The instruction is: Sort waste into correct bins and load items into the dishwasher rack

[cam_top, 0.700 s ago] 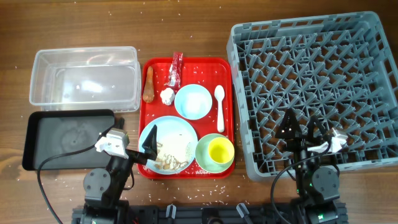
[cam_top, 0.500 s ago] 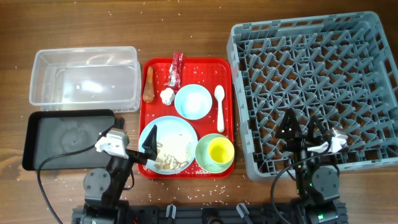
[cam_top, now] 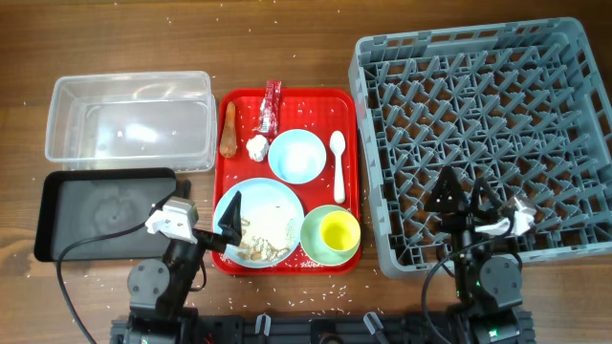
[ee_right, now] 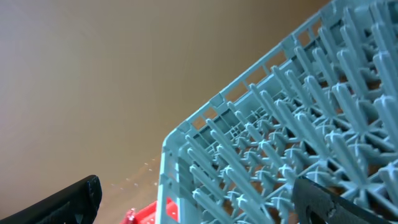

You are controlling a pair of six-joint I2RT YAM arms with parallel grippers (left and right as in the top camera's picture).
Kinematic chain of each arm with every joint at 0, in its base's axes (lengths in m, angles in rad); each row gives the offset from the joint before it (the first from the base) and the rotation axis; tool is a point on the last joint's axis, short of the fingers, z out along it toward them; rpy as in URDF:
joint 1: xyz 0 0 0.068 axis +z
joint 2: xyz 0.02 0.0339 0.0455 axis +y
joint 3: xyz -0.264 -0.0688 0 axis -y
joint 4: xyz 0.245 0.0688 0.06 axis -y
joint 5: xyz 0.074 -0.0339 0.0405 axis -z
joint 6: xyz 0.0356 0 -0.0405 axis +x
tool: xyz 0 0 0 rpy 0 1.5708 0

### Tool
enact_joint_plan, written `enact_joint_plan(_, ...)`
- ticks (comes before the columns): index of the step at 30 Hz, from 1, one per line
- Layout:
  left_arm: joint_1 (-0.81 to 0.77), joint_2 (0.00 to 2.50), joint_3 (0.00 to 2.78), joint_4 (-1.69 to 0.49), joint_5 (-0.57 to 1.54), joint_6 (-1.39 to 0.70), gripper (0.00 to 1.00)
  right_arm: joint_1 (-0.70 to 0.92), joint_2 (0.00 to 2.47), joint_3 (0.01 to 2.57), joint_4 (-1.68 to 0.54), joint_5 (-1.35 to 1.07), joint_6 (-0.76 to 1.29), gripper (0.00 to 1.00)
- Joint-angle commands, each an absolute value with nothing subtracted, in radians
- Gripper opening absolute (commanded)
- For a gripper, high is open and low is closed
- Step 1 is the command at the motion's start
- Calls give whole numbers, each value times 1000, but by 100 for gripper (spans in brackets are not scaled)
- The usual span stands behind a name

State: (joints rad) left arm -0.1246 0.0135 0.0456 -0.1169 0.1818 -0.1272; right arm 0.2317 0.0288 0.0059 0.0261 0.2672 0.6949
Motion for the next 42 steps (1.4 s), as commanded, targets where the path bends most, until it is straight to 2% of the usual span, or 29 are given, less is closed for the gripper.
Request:
enact_joint_plan(1,-126,7,37,-76,198,-117,100,229,23,5,33,271,864,100)
enact_joint_plan(3,-126,7,39,46,196,-165,100,229,23,7,51,256,778,100)
enact_joint_plan(4,-126,8,51,130,197,-172,100,229,23,33,87,182,574,100)
enact_joint_plan(5,-126,14,68,136,197,-189,100,229,24,66,85,134,484,100)
enact_joint_plan(7,-126,113,182,70,270,-199,100,229,68,160,47,105,479,100)
enact_joint_plan(8,-126,192,255,15,284,-199,100,229,123,223,11,96,478,100)
enact_joint_plan(11,-149,667,698,-363,376,-199,100,229,450,524,-152,88,471,100)
enact_joint_plan(13,-242,977,1018,-666,377,-198,100,229,741,821,-353,-15,471,100)
enact_joint_plan(16,-387,1219,1230,-836,437,-223,100,229,1031,1130,-640,-54,433,100)
enact_joint_plan(18,-454,1304,1245,-828,565,-267,100,228,1142,1243,-725,-53,414,100)
enact_joint_plan(20,-531,1387,1244,-891,540,-271,99,221,1197,1264,-738,-43,381,100)
enact_joint_plan(21,-566,1415,1244,-932,498,-276,91,208,1205,1264,-748,-46,382,100)
enact_joint_plan(23,-656,1475,1244,-1042,287,-361,79,155,1217,1264,-771,-54,438,100)
enact_joint_plan(26,-794,1544,1244,-1065,220,-437,67,92,1230,1264,-818,-117,437,100)
enact_joint_plan(28,-884,1581,1226,-1062,60,-512,59,86,1253,1264,-858,-122,436,100)
enact_joint_plan(30,-915,1615,1176,-1015,6,-540,49,86,1273,1263,-880,-136,418,100)
enact_joint_plan(31,-914,1637,1150,-978,6,-541,39,86,1282,1263,-881,-136,418,100)
enact_joint_plan(33,-897,1661,1148,-944,10,-549,27,86,1300,1262,-885,-136,419,100)
enact_joint_plan(36,-866,1662,1148,-936,36,-559,4,86,1303,1262,-884,-136,422,100)
enact_joint_plan(39,-802,1636,1182,-969,170,-558,4,86,1303,1262,-884,-135,419,100)
enact_joint_plan(42,-622,1501,1287,-1036,339,-554,4,86,1303,1262,-862,-136,413,100)
